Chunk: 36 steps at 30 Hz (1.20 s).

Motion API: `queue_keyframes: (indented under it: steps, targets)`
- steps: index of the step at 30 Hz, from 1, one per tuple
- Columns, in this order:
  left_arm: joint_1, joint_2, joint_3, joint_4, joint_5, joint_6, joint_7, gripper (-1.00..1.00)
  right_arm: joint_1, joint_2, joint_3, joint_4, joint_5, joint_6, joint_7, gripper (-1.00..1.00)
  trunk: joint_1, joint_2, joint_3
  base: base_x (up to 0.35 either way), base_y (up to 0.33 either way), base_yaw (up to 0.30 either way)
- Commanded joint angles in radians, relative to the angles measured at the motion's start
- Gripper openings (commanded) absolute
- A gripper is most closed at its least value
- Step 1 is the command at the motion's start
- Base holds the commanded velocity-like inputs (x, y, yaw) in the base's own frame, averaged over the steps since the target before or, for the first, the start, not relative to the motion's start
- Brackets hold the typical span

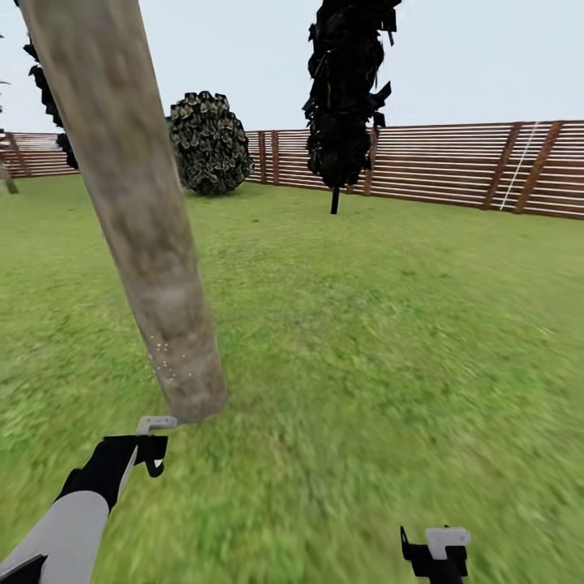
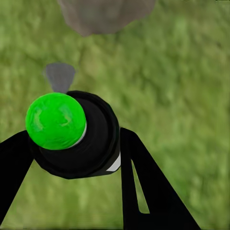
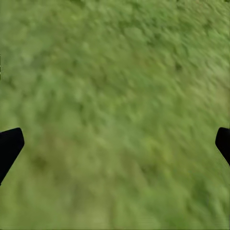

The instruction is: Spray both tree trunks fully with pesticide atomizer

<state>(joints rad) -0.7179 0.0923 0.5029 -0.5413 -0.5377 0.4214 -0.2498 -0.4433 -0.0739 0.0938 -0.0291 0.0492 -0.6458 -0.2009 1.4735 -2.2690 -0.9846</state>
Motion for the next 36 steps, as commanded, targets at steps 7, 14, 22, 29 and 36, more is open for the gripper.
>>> queue_keyframes:
  steps: [7,14,22,29,36]
  targets:
    - [0.001,0.001,0.0,-0.001,0.002,0.0,0.007,-1.0,0.0,-0.001,0.0,0.0,0.0,0.0,0.0,1.0,0.0,0.0,0.0,0.178,-0.247,0.222]
    - [0.002,0.005,0.001,-0.002,0.003,-0.001,0.015,-1.0,0.0,-0.001,0.0,0.0,0.0,0.0,0.0,1.0,0.0,0.0,0.0,0.227,-0.207,0.014]
    - [0.002,0.006,0.002,-0.003,0.004,-0.001,0.015,-1.0,0.0,0.0,0.0,0.0,0.0,0.0,0.0,1.0,0.0,0.0,0.0,0.118,-0.24,0.154]
    - [0.002,0.007,0.003,-0.003,0.004,-0.001,0.015,-1.0,0.0,0.0,0.0,0.0,0.0,0.0,0.001,1.0,0.0,0.0,0.0,0.002,-0.272,0.278]
    - [0.002,0.007,0.003,-0.003,0.004,-0.002,0.015,-1.0,0.0,-0.004,-0.001,0.0,0.0,0.0,0.0,1.0,0.0,0.0,0.0,0.023,-0.274,0.091]
